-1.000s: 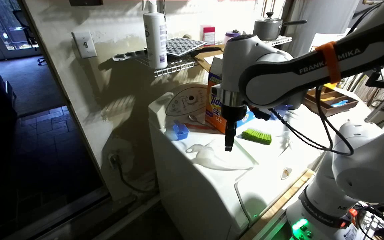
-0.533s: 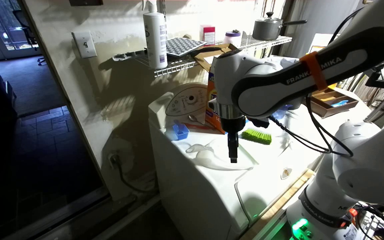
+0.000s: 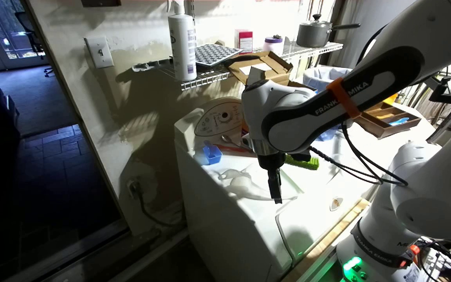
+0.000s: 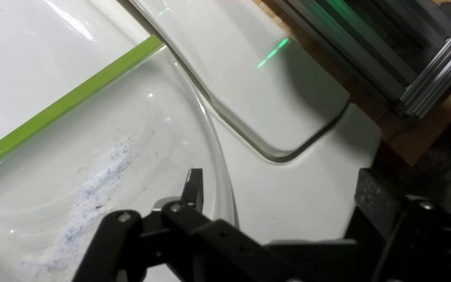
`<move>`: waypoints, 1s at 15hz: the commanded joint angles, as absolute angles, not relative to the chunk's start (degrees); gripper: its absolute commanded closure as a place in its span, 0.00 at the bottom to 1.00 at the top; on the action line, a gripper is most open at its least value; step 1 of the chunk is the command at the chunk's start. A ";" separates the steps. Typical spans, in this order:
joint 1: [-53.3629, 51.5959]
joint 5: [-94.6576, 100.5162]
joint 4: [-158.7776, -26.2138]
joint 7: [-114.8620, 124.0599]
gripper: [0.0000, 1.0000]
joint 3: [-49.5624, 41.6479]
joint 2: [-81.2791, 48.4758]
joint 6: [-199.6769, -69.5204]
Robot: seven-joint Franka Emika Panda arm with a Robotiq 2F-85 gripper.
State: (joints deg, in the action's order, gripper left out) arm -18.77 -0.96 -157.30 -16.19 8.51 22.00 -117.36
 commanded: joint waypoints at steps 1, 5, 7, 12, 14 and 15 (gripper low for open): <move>-17.41 1.07 -156.89 -14.99 0.00 9.73 18.55 -120.06; -16.13 3.33 -157.27 -13.98 0.00 10.01 16.65 -124.50; -15.53 4.35 -157.28 -13.58 0.00 9.94 15.67 -125.90; -14.38 6.42 -157.29 -12.80 0.34 9.95 14.20 -128.87; -14.07 6.99 -157.29 -12.44 0.50 9.95 13.74 -130.03; -13.94 7.13 -157.29 -12.33 0.40 9.91 13.58 -130.58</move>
